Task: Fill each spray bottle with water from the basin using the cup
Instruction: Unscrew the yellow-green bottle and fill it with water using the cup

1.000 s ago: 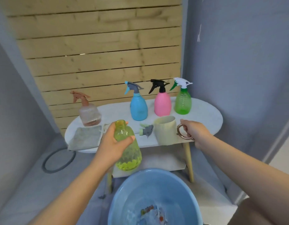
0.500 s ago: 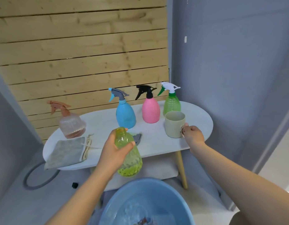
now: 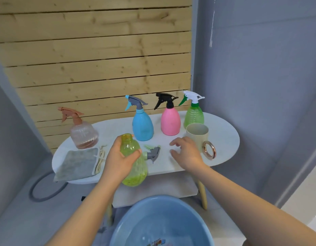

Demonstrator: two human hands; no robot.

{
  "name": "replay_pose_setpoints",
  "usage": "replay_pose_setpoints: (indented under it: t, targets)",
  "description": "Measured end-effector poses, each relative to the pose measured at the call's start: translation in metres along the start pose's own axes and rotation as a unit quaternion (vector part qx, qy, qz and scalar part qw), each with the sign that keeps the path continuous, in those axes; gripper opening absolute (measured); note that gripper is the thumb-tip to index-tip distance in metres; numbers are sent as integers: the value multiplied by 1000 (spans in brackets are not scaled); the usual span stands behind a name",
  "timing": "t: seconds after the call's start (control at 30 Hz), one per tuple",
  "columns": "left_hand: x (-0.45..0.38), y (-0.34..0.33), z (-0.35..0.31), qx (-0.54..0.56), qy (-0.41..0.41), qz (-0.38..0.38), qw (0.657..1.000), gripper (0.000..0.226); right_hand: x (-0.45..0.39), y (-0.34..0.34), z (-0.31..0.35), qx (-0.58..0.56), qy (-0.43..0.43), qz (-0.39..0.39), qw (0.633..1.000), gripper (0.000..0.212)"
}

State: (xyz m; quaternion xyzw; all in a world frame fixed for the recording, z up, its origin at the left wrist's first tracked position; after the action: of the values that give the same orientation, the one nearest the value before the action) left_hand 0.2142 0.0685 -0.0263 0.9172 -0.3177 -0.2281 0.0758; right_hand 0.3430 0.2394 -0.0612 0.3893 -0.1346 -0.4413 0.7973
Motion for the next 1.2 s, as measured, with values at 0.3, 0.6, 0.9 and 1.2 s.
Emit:
replay_pose_setpoints:
  t: [0.3,0.6,0.9,1.2]
  targets:
    - [-16,21,27,-14,3,-34,999,44,-24,-93,36,204,90,174,959,66]
    - [-33,22,42,-25,2,-45,999,43,-32,-76,55,174,139,11,975,18]
    - [-44,8,38,-1,7,-48,999,52,-40,-20,68,-94,30,-77,992,15]
    - [-50,7,47,-6,19,-43,999,53,-37,68,137,-122,45,-101,986,36]
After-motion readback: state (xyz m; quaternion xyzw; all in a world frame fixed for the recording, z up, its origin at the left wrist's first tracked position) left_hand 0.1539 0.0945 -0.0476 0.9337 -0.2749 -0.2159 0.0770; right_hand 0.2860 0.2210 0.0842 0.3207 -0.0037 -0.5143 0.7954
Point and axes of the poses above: each hand's wrist, its own x-axis away from the middle knuckle, its own y-axis out of the back of the hand, z = x × y, the point moved 4 cm from there along -x, towards the middle knuckle, and after that the axes turned 8 degrees about -y, right-handed, at the moved point
